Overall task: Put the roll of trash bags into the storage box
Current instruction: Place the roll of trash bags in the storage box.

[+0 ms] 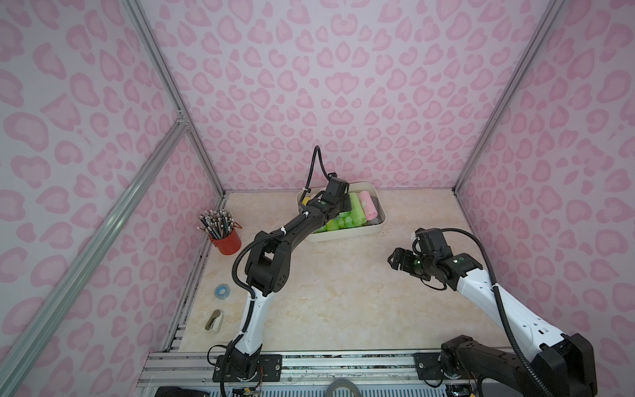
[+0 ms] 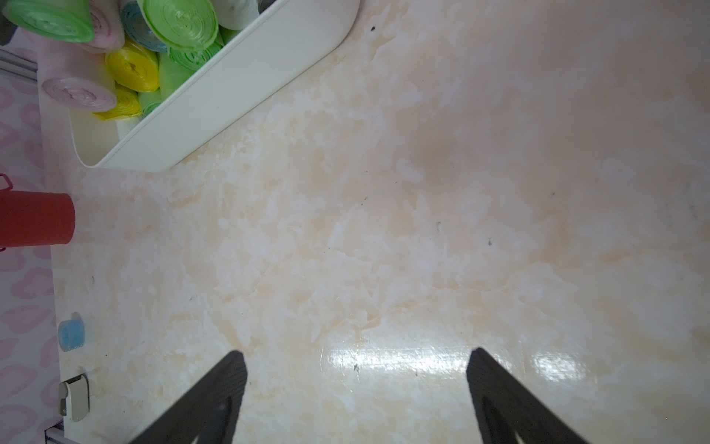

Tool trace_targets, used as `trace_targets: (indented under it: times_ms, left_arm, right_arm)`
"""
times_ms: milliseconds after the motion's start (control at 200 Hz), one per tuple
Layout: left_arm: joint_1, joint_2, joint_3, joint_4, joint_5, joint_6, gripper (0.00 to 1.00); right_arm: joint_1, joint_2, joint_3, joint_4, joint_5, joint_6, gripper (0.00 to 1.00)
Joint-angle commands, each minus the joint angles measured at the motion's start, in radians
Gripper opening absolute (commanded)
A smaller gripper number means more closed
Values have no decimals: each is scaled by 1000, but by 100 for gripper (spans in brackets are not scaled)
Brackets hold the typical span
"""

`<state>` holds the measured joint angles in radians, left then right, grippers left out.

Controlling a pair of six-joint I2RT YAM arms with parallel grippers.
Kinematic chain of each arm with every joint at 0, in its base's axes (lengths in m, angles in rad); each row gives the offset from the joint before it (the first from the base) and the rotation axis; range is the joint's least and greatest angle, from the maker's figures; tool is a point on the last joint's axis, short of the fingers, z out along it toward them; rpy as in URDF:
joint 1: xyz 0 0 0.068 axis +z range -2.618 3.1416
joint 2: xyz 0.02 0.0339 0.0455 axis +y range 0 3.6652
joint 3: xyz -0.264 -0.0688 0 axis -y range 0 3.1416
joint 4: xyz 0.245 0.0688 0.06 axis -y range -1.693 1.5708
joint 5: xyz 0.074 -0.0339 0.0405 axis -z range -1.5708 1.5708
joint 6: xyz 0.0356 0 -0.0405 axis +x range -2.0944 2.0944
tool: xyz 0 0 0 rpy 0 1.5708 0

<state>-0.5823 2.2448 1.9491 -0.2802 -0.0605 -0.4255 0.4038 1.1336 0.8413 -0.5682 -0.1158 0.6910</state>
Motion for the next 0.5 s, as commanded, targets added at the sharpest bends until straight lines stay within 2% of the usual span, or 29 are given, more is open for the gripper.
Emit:
trace_targets:
  times_ms: [0, 330, 495]
  left_arm:
    - [1, 15, 21, -10, -26, -5, 40]
    - [-2, 109, 173, -82, -47, -2, 56]
    - [-15, 124, 223, -121, -43, 6, 58]
  right_arm:
    - [-5, -11, -11, -6, -11, -15, 91]
    - [-10, -11, -9, -14, -57, -30, 91]
    - [-10, -30, -7, -21, -50, -30, 91]
